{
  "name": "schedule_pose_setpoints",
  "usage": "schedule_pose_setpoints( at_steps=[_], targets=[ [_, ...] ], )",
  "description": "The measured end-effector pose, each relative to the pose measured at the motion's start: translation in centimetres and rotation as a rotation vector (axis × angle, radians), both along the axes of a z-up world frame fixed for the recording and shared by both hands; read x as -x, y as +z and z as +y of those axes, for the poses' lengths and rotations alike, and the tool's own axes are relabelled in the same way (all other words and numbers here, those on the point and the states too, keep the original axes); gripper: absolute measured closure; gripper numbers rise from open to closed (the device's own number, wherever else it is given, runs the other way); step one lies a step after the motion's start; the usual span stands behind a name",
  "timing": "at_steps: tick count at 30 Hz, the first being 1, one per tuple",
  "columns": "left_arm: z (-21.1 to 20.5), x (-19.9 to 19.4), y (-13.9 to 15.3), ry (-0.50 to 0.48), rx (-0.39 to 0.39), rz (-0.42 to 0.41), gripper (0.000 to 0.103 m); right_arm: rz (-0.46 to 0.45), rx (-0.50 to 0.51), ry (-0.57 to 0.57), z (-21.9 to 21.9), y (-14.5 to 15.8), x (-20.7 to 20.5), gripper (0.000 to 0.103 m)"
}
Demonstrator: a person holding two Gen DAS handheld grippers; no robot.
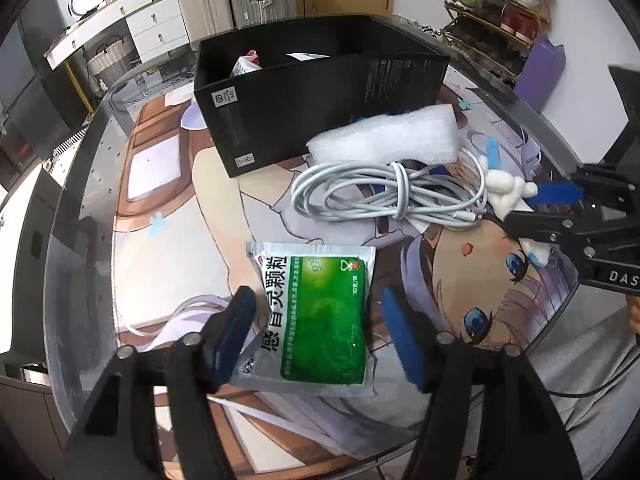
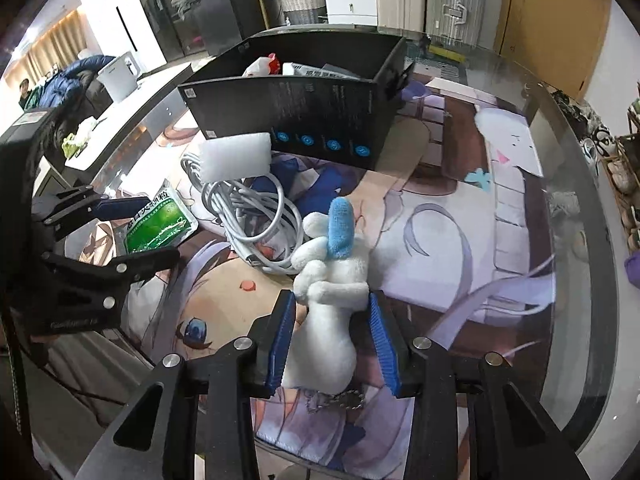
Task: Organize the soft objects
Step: 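Grasp the green medicine sachet with the left tool while the right tool grasps the white plush toy, then carry the sachet and plush toy over the black box and release both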
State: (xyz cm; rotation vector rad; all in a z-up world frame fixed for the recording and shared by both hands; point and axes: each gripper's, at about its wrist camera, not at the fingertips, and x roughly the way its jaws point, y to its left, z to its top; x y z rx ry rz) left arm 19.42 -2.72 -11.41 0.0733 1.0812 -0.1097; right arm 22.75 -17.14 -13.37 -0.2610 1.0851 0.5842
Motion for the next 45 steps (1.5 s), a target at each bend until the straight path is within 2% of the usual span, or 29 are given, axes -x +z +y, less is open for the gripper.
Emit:
schedule_pose_setpoints(
  at_steps=[3,7,9,13,21,37,45],
  targets=[
    [-0.1,0.4,0.0,-0.008,0.006,0.011,0.027,-0.005,0.015,0.008,0.1,-0.2,0.0,0.064],
    [-0.2,0.3,0.1,-0.009,0.012,0.016,0.029,-0.014,0.021,0.011,0.0,0.0,0.3,0.071],
    [-0.2,0.3,0.2,-0.008,0.016,0.018,0.034,-0.016,0.016,0.006,-0.2,0.1,0.4,0.072],
    [-0.4,0.6,0.6,-0.028,0.016,0.002,0.057,-0.024,-0.009,0.002,-0.8,0.7,1.0,0.072],
    [-0.3,0.7,1.1,-0.041,0.046,-0.001,0.066,-0.045,-0.055,-0.005,-1.2,1.9,1.0,0.073],
    [0.3,1.9,5.1,-0.035,0.094,-0.123,0.068,-0.068,-0.102,0.017,-0.6,3.1,1.4,0.073],
    [0.6,2.0,7.5,-0.027,0.117,-0.202,0.068,-0.171,-0.177,0.032,-0.2,6.6,2.2,0.073]
  ],
)
